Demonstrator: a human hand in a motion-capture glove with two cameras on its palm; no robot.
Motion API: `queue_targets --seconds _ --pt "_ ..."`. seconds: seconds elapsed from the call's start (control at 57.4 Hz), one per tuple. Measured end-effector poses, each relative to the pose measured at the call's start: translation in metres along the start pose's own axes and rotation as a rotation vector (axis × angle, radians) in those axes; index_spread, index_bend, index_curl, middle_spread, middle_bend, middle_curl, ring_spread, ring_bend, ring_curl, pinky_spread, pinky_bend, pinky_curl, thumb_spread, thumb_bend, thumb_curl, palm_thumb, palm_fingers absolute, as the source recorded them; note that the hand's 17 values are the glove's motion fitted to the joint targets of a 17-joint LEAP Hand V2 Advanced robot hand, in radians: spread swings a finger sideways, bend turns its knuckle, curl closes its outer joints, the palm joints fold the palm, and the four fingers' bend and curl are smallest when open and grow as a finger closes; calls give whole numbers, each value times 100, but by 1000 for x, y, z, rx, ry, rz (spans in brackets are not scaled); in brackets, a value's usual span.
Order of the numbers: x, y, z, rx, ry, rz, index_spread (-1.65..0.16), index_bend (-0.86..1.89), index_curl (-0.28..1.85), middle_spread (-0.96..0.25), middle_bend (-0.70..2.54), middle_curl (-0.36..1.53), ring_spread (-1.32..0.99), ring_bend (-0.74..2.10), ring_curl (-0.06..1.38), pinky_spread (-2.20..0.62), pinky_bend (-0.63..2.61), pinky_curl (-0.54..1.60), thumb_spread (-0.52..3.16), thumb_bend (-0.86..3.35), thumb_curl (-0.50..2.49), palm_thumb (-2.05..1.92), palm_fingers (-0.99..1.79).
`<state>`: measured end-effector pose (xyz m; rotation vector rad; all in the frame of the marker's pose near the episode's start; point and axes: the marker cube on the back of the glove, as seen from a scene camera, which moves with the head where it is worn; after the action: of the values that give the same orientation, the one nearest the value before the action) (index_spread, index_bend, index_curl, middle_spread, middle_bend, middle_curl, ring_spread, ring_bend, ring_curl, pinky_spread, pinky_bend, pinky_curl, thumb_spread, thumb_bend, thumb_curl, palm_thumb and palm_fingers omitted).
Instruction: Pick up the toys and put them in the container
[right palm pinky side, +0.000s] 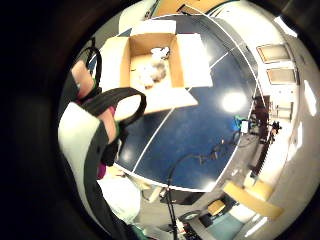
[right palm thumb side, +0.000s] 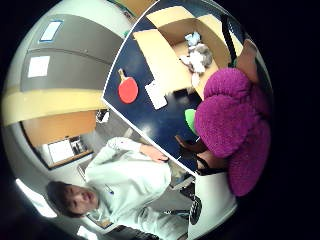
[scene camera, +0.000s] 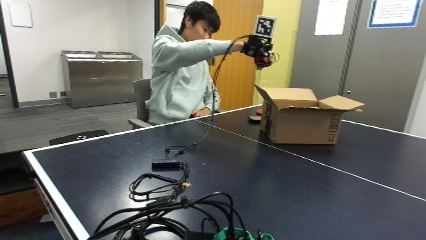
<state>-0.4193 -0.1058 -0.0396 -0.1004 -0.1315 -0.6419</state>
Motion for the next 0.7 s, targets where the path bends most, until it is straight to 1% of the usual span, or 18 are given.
queue_targets --seconds 0.035,0.07,0.139,0.174,0.209,0.244,0.279,0.296,0.314,0.331,0.366,0.383,0.401,0.436,0.471,0.54,0.593,0.697 --pt "5 -14 5 9 60 -58 -26 57 78 -22 87 78 -47 97 61 -38 108 50 57 4 104 68 79" --pt "6 -27 8 21 63 -67 -26 57 79 -22 87 79 -47 98 62 -38 109 50 57 4 105 68 78" --pt "13 -59 8 67 -104 103 -26 56 82 -23 87 81 -47 99 63 -38 111 50 56 3 107 68 76" --pt "40 -73 9 92 -144 134 -27 54 84 -23 86 82 -47 99 64 -38 113 51 56 2 108 67 72" --pt "72 -81 16 87 -74 76 -27 47 84 -23 83 82 -46 100 65 -39 116 51 58 0 108 65 65" --pt "93 -81 27 47 73 -74 -27 44 86 -23 81 82 -45 102 65 -39 119 52 59 -1 108 64 63" --pt "98 -78 38 -13 175 -213 -27 24 82 -23 71 79 -42 106 66 -39 129 53 68 -2 106 60 51" --pt "90 -77 43 -39 178 -240 -26 18 81 -22 70 79 -40 100 64 -37 128 52 80 -5 102 50 37" --pt "75 -78 47 -57 150 -234 -26 15 80 -20 61 76 -37 93 64 -33 128 53 85 -9 97 42 6" --pt "57 -79 49 -66 108 -207 -25 14 80 -18 54 74 -32 88 65 -28 133 58 89 -12 92 34 -15" --pt "38 -82 53 -63 69 -140 -25 10 74 -15 42 69 -25 74 62 -21 136 57 95 -13 86 23 -34" --pt "42 -83 55 -56 88 -114 -25 8 70 -13 39 67 -23 69 60 -19 135 55 98 -11 83 20 -31" --pt "53 -83 55 -47 123 -95 -25 6 66 -11 31 63 -20 57 55 -16 137 54 98 -14 80 11 -44" --pt "70 -83 56 -29 161 -44 -24 6 61 -9 25 60 -16 48 51 -11 135 51 102 -10 76 7 -41" --pt "73 -82 54 -11 126 -3 -24 5 57 -7 19 57 -12 42 47 -8 133 50 104 -8 72 3 -37" --pt "80 -64 52 29 132 -201 -23 6 51 -4 14 52 -8 35 43 -3 127 47 109 -5 66 0 -31" --pt "83 -51 49 70 156 -224 -23 7 47 -3 13 49 -5 33 41 -1 123 45 112 -3 62 -1 -27" --pt "56 -28 41 166 58 -67 -24 11 42 -2 14 45 -2 29 40 3 116 41 117 -2 55 0 -20"
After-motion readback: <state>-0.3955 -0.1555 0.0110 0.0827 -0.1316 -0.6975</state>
